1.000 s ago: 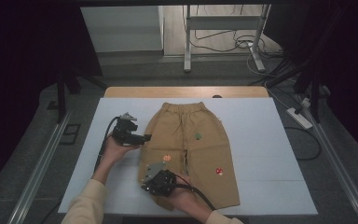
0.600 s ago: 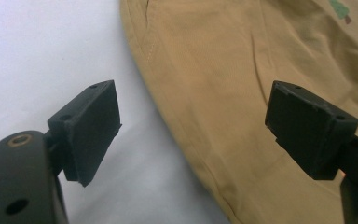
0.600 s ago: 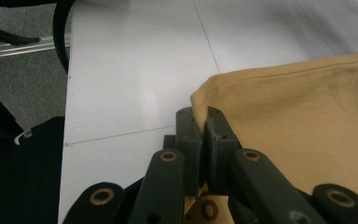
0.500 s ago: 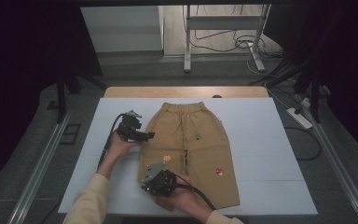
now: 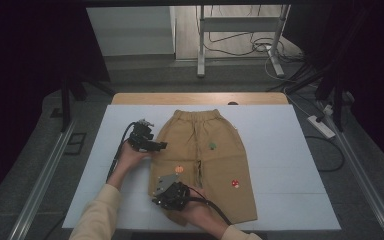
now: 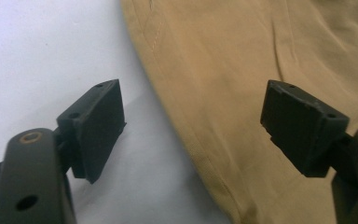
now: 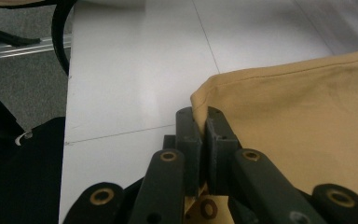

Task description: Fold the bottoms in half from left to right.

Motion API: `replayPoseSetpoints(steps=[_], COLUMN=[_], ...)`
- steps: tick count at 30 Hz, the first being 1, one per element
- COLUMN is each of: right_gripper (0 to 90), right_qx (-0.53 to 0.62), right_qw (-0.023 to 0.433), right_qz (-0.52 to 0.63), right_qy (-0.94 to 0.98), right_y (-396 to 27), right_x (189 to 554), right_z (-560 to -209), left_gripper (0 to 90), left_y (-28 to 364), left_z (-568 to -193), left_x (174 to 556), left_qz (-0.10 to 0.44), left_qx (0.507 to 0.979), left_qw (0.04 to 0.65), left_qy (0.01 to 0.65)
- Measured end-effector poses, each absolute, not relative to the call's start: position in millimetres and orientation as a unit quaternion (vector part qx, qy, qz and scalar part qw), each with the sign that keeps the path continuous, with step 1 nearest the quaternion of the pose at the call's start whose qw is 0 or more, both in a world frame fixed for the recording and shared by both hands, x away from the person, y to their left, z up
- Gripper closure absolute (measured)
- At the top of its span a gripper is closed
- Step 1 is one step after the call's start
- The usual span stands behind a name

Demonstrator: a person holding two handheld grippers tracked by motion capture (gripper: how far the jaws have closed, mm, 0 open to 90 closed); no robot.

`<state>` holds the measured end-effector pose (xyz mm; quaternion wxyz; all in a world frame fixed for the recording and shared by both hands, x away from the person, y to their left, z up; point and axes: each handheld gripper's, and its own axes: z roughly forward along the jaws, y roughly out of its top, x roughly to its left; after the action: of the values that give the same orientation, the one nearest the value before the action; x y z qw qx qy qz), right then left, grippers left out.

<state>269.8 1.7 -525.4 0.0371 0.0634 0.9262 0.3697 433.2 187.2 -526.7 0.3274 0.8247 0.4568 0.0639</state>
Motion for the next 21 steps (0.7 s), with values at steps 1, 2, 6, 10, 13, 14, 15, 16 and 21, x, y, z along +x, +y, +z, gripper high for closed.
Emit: replayPoseSetpoints(steps=[1, 2, 6, 10, 13, 14, 15, 16, 21], right_gripper=[85.3, 85.3, 85.3, 85.4, 85.3, 85.3, 85.3, 85.3, 85.3], right_qx=[0.063, 0.063, 0.063, 0.063, 0.064, 0.064, 0.064, 0.064, 0.064], right_qw=[0.037, 0.037, 0.038, 0.039, 0.037, 0.036, 0.036, 0.037, 0.037], right_qz=[0.37, 0.371, 0.375, 0.374, 0.374, 0.375, 0.374, 0.374, 0.375], right_qy=[0.926, 0.926, 0.924, 0.924, 0.924, 0.924, 0.924, 0.924, 0.924], right_y=[1.6, 1.4, 0.9, 0.4, 0.1, 0.0, -0.1, 0.0, -0.1], right_x=[269.8, 269.8, 269.8, 269.9, 270.3, 270.4, 270.4, 270.3, 270.4], right_z=[-525.2, -524.8, -523.6, -523.3, -523.6, -523.6, -523.6, -523.5, -523.5], left_gripper=[21.9, 22.0, 24.2, 28.9, 42.9, 47.0, 51.9, 60.6, 81.2], left_y=[186.9, 186.5, 184.8, 185.0, 186.0, 186.0, 186.0, 186.3, 185.6], left_z=[-527.2, -527.6, -529.3, -531.4, -530.8, -530.9, -530.6, -530.5, -531.9], left_x=[433.3, 433.3, 433.6, 434.1, 433.8, 433.6, 433.4, 433.6, 433.8], left_qz=[0.063, 0.06, 0.055, 0.044, 0.037, 0.037, 0.038, 0.034, 0.018], left_qx=[0.825, 0.826, 0.829, 0.83, 0.83, 0.83, 0.831, 0.832, 0.834], left_qw=[0.326, 0.325, 0.322, 0.322, 0.328, 0.327, 0.325, 0.326, 0.331], left_qy=[0.457, 0.457, 0.454, 0.453, 0.45, 0.45, 0.449, 0.447, 0.44])
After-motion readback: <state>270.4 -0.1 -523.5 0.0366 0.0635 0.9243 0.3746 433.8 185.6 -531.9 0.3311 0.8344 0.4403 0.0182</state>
